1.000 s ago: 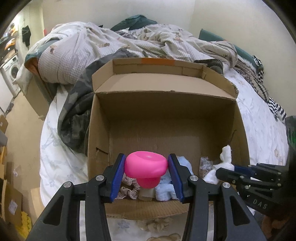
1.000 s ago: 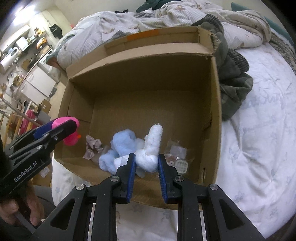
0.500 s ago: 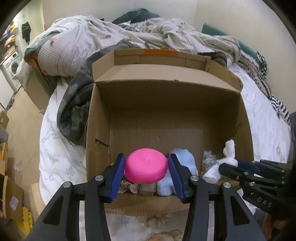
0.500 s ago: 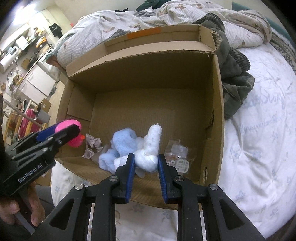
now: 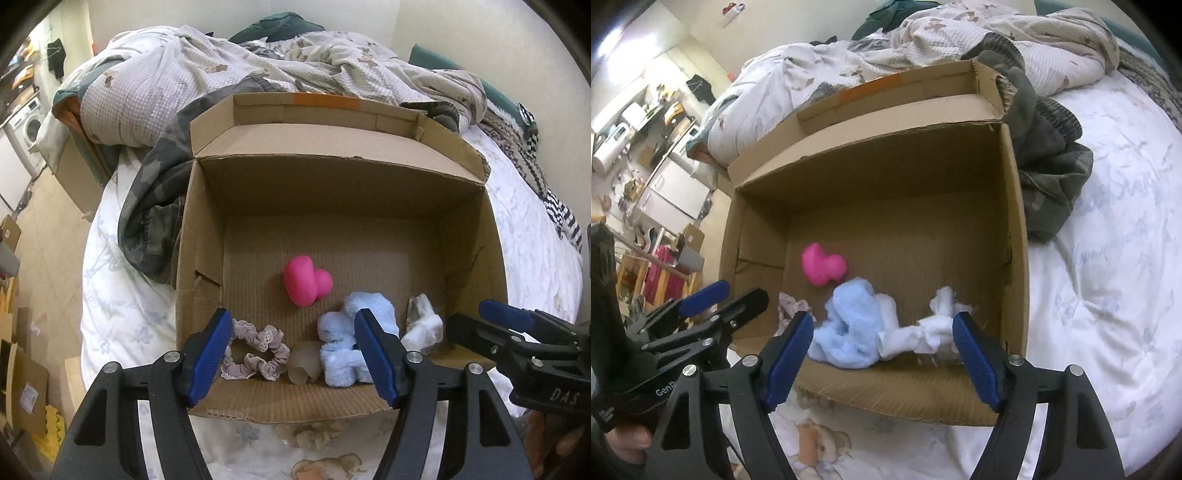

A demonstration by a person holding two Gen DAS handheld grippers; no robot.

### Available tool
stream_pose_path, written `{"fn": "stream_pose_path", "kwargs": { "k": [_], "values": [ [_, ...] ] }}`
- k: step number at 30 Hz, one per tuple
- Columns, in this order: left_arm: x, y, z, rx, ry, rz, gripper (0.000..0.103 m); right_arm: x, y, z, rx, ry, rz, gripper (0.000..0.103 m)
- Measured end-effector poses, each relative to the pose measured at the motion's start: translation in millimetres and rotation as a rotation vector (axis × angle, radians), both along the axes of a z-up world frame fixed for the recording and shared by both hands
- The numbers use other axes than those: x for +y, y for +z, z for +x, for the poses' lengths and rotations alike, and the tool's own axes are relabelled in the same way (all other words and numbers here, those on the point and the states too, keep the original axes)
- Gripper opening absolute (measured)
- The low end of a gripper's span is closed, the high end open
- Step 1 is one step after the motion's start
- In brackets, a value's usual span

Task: Organize soft objects
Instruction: 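Lower both items into the box and open both tools, then withdraw both tools from the box toward the remaining items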

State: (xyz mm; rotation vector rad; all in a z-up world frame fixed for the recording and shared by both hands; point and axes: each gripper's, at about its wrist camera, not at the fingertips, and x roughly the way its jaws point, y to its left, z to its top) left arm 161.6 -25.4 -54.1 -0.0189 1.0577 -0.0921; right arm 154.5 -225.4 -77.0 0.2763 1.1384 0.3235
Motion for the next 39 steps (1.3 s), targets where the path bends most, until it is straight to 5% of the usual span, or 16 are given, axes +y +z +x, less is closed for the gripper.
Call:
{"fn": "stream_pose_path", "kwargs": {
  "k": [39],
  "values": [
    [31.7, 16.2, -58.0, 0.006, 0.085, 0.013, 0.066, -2.9, 16.1, -42.2, -0.03, -0.01, -0.038, 0.082]
  ]
}}
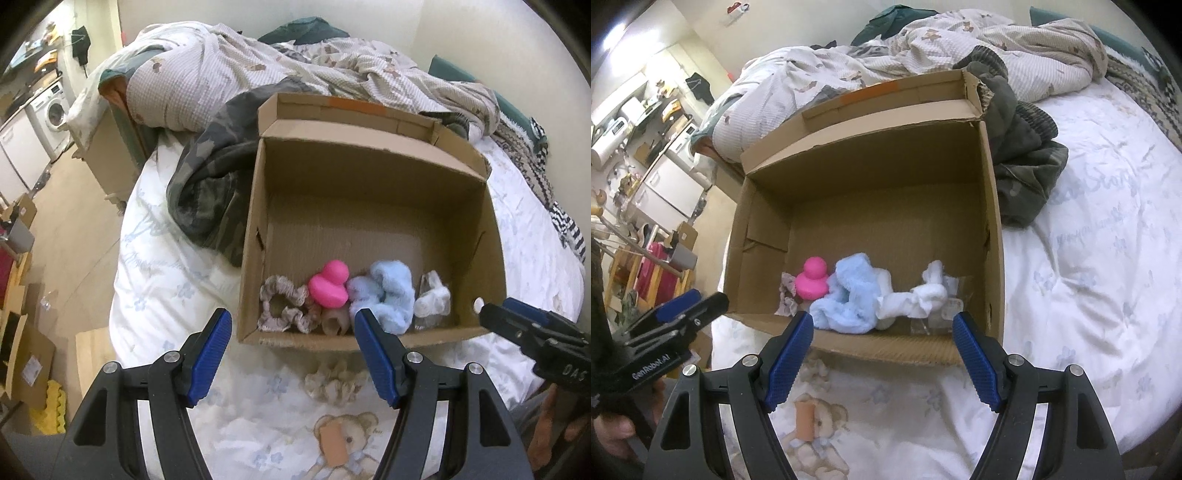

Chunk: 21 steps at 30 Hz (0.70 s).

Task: Organize soft objects
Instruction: 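Withdraw both tools from the box toward the remaining items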

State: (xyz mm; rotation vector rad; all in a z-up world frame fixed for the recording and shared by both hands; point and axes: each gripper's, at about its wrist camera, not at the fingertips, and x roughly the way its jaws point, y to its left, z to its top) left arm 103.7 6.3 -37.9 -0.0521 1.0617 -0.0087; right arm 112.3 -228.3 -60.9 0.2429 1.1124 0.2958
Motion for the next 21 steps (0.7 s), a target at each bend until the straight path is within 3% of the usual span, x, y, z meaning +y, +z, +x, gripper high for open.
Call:
{"fn": "stream_pose_path", "kwargs": {
  "k": [7, 13, 19, 21],
  "values": [
    [14.8, -21.3, -12.2, 0.089, 0.048, 0.025, 0.066, 5.4, -6.8, -16.6, 0.035, 0.007, 0.053, 0.082],
    [34.9, -29.0, -11.4, 0.12, 0.115, -0.008, 0.066, 22.1, -18.9, -25.5, 0.07, 0.07, 0.027, 0.082],
    [41.3, -34.6, -8.6, 0.145, 0.131, -0.023, 0.066, 54.7, -48.9, -28.0, 0.2, 0.182, 0.039, 0.082],
    [43.1, -34.3, -8.9, 0.143, 0.133, -0.02, 0.066, 74.7, -59.8, -32.2, 0.244, 0.255, 0.043, 0.077]
  ]
}}
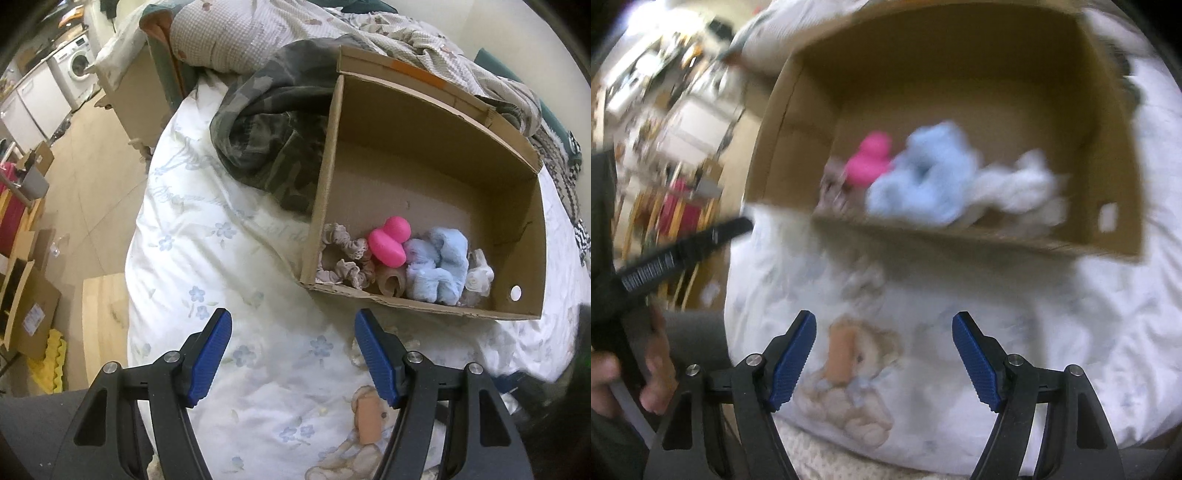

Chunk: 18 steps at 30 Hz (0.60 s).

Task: Organize soft objects
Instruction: 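Withdraw both tools from the box toward the remaining items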

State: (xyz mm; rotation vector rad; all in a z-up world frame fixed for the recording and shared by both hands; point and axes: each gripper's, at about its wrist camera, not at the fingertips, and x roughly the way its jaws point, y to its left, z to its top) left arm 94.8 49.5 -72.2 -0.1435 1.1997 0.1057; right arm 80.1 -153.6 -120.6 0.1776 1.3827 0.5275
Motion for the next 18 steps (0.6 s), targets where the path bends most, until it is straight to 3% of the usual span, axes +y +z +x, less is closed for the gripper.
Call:
{"fn": "stream_pose_path", "kwargs": {
  "k": [2, 6, 8, 10, 13, 15, 18],
  "values": [
    [2.6, 0.0, -0.5, 0.0, 0.005, -0.003, 0.066, 18.2, -13.1, -3.3, 0.075, 0.054, 0.043, 0.052],
    [10.2, -1.8, -3.4, 0.002, 0.013, 0.011, 0.066, 46.7, -39.9, -6.1, 0.145, 0.118, 0.006, 0.05],
    [14.7, -3.5, -4.7, 0.008, 0.022, 0.013, 0.066, 55.1, -53.4, -7.3, 0.183, 0.138, -0.017, 0.039],
    [18.3, -6.4, -5.2, 0.018, 0.032, 0.004, 0.066, 59.3, -61.7, -10.5, 0.19, 0.153, -0.036, 0.036],
    [18.6, -9.9, -4.9, 0.031, 0.037, -0.002, 0.066, 63.6, -58.2, -12.5, 0.17, 0.18, -0.026, 0.014],
    [16.0, -11.7, -4.7, 0.037, 0.033, -0.003, 0.066, 65.3, -52.5, -15.7, 0.146, 0.198, -0.022, 0.008],
    [9.6, -14.9, -3.3, 0.046, 0.02, 0.0, 0.066, 60.9, -39.2, -16.6, 0.11, 0.181, 0.005, 0.007]
  ]
}}
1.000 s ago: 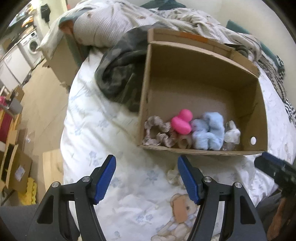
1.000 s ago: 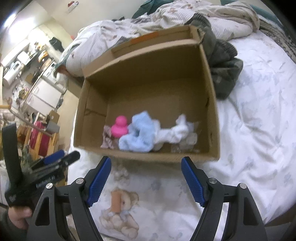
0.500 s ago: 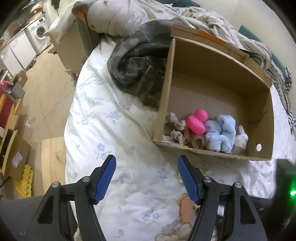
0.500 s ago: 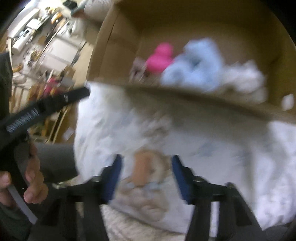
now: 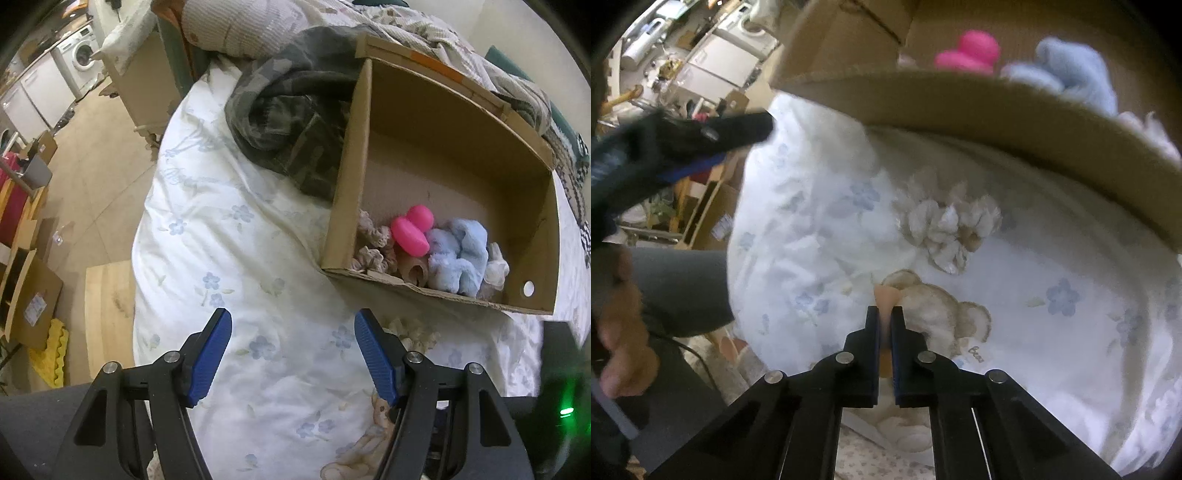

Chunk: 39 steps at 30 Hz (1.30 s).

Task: Organize soft objects
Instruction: 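Withdraw both tools from the box toward the remaining items, then grasp the lace scrunchie with the left tool while the right tool grasps the tan sponge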

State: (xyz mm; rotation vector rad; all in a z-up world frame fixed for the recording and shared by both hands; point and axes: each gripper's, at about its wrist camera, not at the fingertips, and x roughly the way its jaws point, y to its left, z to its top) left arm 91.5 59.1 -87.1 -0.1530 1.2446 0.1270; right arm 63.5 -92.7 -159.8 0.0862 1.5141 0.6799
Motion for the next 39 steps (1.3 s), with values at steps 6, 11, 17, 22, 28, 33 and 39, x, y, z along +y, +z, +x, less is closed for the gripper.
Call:
{"fn": "stream_pose_path", "kwargs": {
  "k": [6, 11, 17, 22, 28, 33, 39],
  "values": [
    [-29.8, -16.2, 4.1, 0.053, -0.062, -0.056, 0.066, -47.1, 24.1, 3.8, -0.058, -0.139, -0.001, 0.007],
    [-68.1, -28.5, 10.3, 0.08, -0.14, -0.149, 0.066, -83.4, 38.8, 5.0, -0.079, -0.273, 0.015, 0.007],
    [-98.3, -53.8, 24.3, 0.12, -0.205, -0.059, 0.066, -117.7, 43.9, 12.1, -0.087, -0.39, 0.027, 0.007],
    [-111.2, -68.1, 31.6, 0.126, -0.219, -0.022, 0.066, -124.7, 42.1, 18.7, -0.079, -0.394, 0.02, 0.007],
    [-102.2, -75.0, 31.2, 0.14, -0.22, -0.011, 0.017, -119.7, 40.9, 17.0, -0.084, -0.372, 0.014, 0.007],
    [-93.9, -69.7, 25.2, 0.117, -0.217, 0.041, 0.008, -113.5, 41.9, 16.4, -0.091, -0.357, 0.01, 0.007],
    [-80.1, -57.7, 18.0, 0.111, -0.194, 0.049, 0.008, -109.1, 40.4, 15.9, -0.093, -0.334, -0.01, 0.007]
  ]
}}
